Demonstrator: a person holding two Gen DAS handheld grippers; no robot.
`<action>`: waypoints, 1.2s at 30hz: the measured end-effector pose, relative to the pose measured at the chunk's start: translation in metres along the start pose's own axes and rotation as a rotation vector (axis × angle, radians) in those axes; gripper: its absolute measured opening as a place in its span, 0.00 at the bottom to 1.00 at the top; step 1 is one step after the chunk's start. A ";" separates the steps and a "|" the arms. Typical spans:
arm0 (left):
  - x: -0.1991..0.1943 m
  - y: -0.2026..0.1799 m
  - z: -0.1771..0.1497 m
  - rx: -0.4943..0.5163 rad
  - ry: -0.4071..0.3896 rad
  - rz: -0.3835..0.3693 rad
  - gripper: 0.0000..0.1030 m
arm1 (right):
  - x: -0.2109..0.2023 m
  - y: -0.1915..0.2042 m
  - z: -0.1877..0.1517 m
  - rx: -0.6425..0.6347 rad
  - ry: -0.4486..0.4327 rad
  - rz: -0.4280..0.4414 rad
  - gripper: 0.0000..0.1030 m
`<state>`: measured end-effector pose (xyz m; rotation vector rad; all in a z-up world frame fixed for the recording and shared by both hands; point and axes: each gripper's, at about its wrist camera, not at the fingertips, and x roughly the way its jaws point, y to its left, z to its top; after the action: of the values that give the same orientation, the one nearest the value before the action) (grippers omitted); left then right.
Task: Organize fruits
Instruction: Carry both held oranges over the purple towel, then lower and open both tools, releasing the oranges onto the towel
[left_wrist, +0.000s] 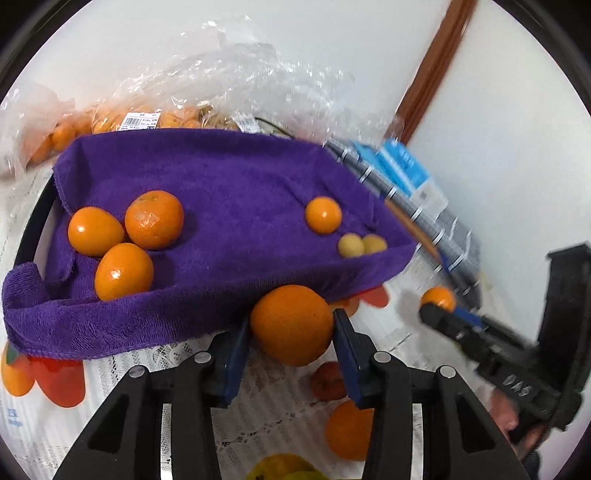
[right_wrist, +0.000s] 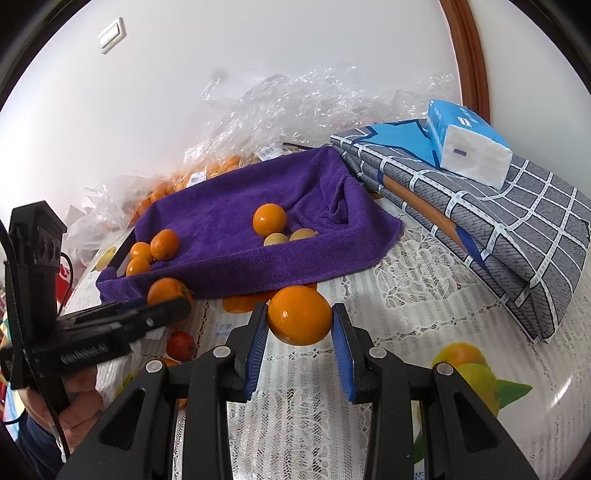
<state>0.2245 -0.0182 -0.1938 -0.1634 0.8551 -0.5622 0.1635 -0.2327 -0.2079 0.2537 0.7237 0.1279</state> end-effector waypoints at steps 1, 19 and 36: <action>-0.002 0.001 0.000 -0.005 -0.012 -0.015 0.40 | 0.000 0.000 0.000 0.000 -0.001 0.000 0.33; -0.044 0.029 0.018 -0.102 -0.204 0.006 0.40 | -0.007 0.000 0.003 0.002 -0.044 -0.048 0.33; -0.025 0.057 0.050 -0.225 -0.208 0.052 0.40 | 0.052 0.018 0.104 -0.129 -0.086 -0.069 0.33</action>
<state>0.2714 0.0387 -0.1646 -0.3970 0.7159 -0.3915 0.2714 -0.2236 -0.1612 0.1108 0.6349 0.0971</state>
